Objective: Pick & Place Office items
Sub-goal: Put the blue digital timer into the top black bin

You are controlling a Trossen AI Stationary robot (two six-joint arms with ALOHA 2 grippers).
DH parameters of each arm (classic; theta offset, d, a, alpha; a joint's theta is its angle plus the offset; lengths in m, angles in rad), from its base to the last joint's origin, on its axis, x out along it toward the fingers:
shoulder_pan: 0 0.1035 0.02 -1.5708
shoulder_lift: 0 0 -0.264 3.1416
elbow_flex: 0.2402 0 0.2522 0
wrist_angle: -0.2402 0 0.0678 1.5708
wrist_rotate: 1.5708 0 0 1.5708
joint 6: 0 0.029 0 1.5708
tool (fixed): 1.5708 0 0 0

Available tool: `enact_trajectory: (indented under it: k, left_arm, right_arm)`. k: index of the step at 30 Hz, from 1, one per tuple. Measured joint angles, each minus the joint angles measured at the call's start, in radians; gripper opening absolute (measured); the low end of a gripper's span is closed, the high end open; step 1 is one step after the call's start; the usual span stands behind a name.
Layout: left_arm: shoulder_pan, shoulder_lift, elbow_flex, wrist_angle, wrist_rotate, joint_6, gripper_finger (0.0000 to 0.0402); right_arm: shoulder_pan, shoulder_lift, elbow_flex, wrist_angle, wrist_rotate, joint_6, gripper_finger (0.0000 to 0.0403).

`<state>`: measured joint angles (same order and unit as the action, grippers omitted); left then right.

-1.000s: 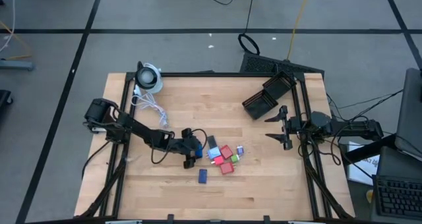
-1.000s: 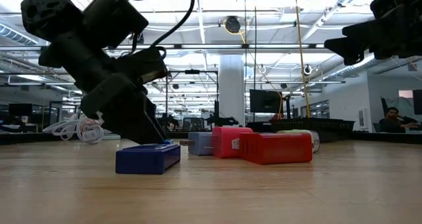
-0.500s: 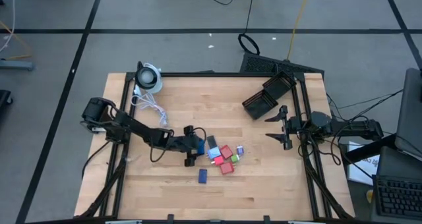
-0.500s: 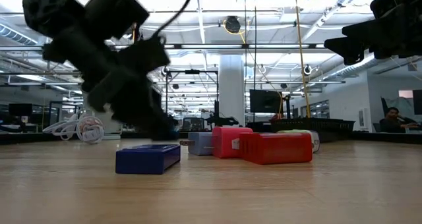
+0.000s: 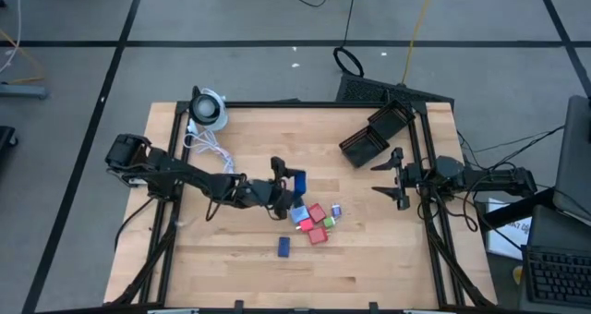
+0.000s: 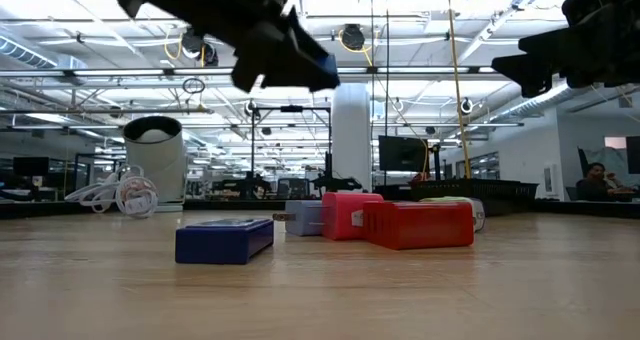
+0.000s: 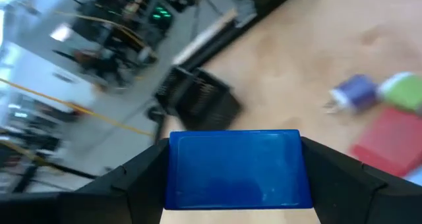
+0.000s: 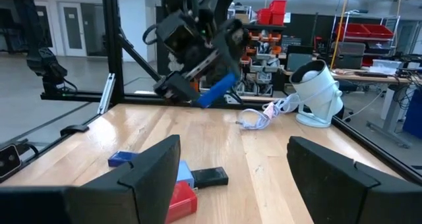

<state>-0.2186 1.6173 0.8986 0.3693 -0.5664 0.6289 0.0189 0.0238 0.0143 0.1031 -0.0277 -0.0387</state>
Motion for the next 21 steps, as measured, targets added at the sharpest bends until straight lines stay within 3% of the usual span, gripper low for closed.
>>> enact_trajectory:
  k: [4,10,18,21]
  left_arm:
    - [0.016,0.0,0.037,0.001,-0.044,0.086,0.0297]
    - [0.078,0.0,0.042,-0.002,-0.032,0.112,0.0289]
    - [0.165,0.0,0.042,0.001,0.075,0.091,0.0297]
    - [0.186,0.0,0.042,0.002,0.098,0.115,0.0297]
  right_arm:
    - [0.004,0.0,0.0,0.022,-0.005,0.085,0.0267]
    - [0.005,0.004,0.0,0.099,0.003,0.238,0.0267]
    - [0.005,0.004,0.0,0.194,0.005,0.292,0.0267]
    - [0.006,0.021,0.0,0.247,0.117,0.32,0.0267]
